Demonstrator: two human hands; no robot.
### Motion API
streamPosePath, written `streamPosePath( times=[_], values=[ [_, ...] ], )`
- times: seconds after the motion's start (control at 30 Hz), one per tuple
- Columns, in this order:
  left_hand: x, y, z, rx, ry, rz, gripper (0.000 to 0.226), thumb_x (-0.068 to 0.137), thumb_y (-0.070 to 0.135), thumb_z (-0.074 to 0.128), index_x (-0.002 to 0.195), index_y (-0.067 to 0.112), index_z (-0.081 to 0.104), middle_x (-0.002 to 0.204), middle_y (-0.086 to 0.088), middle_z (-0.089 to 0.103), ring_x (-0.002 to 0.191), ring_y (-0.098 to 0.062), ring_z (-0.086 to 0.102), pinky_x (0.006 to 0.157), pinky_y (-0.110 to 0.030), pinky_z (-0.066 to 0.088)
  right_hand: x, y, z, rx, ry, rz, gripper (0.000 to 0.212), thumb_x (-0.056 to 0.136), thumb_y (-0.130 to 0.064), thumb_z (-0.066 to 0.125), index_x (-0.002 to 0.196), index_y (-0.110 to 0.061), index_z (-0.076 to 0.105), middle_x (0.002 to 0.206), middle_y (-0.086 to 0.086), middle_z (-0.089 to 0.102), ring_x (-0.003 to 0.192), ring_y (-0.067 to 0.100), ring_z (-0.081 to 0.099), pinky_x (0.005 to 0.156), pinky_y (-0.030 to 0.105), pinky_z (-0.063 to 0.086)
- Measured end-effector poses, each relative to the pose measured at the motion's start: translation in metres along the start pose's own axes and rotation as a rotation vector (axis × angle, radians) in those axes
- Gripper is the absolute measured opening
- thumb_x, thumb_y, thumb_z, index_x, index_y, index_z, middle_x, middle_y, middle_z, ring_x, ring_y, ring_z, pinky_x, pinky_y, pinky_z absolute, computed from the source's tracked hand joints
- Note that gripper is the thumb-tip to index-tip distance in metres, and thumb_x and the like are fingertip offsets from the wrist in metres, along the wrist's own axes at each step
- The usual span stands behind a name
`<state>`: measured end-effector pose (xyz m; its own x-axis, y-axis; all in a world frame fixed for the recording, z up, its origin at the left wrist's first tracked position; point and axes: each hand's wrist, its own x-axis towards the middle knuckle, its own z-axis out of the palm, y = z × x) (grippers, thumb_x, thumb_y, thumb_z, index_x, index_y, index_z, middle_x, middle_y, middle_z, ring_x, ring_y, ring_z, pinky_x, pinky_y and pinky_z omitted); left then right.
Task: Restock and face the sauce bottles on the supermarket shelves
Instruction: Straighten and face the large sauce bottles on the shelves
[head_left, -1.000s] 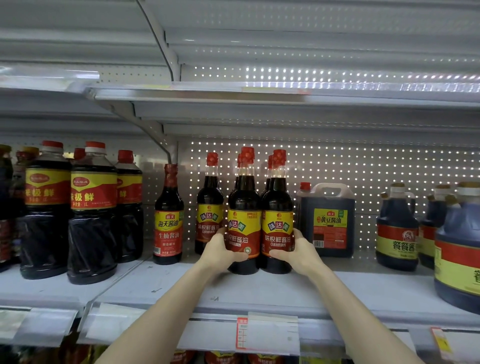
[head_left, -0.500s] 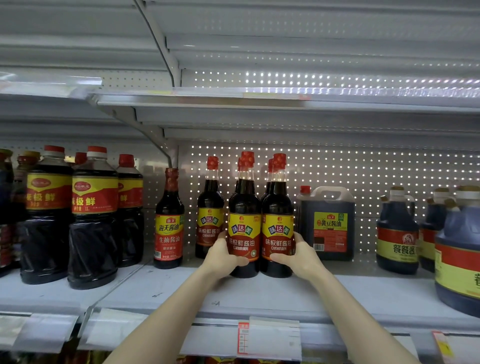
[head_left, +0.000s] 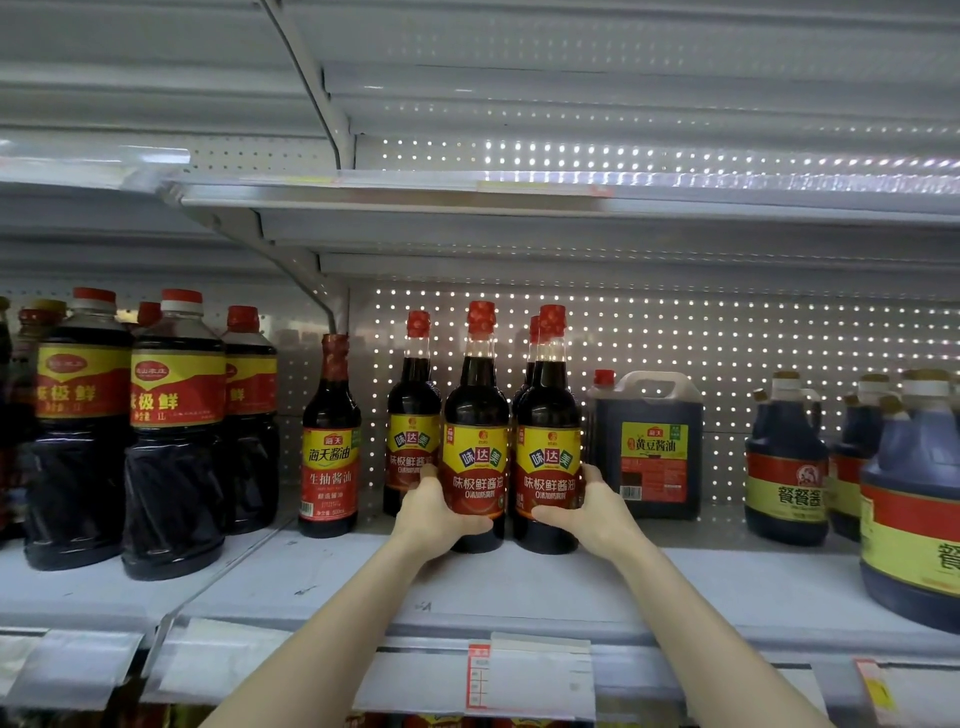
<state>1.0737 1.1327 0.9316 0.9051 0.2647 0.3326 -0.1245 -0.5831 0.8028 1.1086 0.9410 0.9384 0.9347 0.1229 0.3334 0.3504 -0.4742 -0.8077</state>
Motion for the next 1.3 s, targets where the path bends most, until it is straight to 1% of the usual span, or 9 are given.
streamPosePath(
  times=[0.13,0.33,0.53,0.73,0.97,1.3],
  values=[
    [-0.0012,-0.0001,-0.0009,0.0,0.007,0.003,0.08,0.073,0.025,0.082,0.136,0.01,0.035,0.136,-0.007,0.05,0.125,-0.027,0.05,0.104,-0.041,0.044,0.0015,0.0021,0.0004,-0.05,0.012,0.014,0.081,0.075,-0.027,0.081,0.139,-0.014,0.033,0.133,0.006,0.053,0.121,0.026,0.053,0.096,0.04,0.047],
    [-0.0024,0.0011,-0.0013,-0.009,-0.002,0.028,0.072,0.077,0.021,0.079,0.135,0.009,0.038,0.136,-0.007,0.051,0.125,-0.026,0.049,0.102,-0.037,0.042,0.0017,0.0018,0.0003,-0.043,0.0,0.018,0.076,0.079,-0.024,0.078,0.139,-0.013,0.034,0.134,0.006,0.054,0.121,0.025,0.053,0.093,0.035,0.046],
    [-0.0026,0.0019,-0.0019,-0.021,-0.026,0.033,0.068,0.079,0.018,0.077,0.135,0.009,0.039,0.134,-0.007,0.053,0.124,-0.024,0.051,0.099,-0.032,0.042,0.0015,0.0009,-0.0008,-0.04,-0.016,0.015,0.074,0.081,-0.022,0.076,0.142,-0.014,0.034,0.135,0.005,0.054,0.123,0.025,0.052,0.098,0.037,0.045],
    [-0.0042,0.0025,-0.0002,-0.026,-0.019,0.011,0.068,0.079,0.02,0.077,0.135,0.008,0.039,0.136,-0.007,0.052,0.126,-0.025,0.049,0.103,-0.037,0.041,0.0018,0.002,-0.0003,-0.047,0.039,0.081,0.081,0.077,-0.028,0.08,0.139,-0.009,0.031,0.135,0.009,0.051,0.121,0.028,0.053,0.093,0.038,0.047],
    [-0.0048,0.002,-0.0014,-0.015,-0.01,0.023,0.065,0.079,0.02,0.077,0.133,0.008,0.043,0.135,-0.008,0.054,0.124,-0.025,0.051,0.102,-0.036,0.041,0.0011,0.0002,0.0005,-0.051,0.026,0.068,0.071,0.081,-0.023,0.076,0.138,-0.009,0.036,0.136,0.008,0.052,0.124,0.027,0.051,0.097,0.039,0.046],
    [-0.003,0.002,0.0003,0.013,-0.008,0.022,0.064,0.08,0.021,0.076,0.133,0.007,0.044,0.135,-0.008,0.054,0.125,-0.025,0.05,0.102,-0.036,0.041,0.0011,0.0008,0.0009,-0.048,0.007,0.073,0.07,0.083,-0.026,0.074,0.14,-0.011,0.035,0.138,0.007,0.051,0.126,0.026,0.05,0.1,0.04,0.045]
  ],
)
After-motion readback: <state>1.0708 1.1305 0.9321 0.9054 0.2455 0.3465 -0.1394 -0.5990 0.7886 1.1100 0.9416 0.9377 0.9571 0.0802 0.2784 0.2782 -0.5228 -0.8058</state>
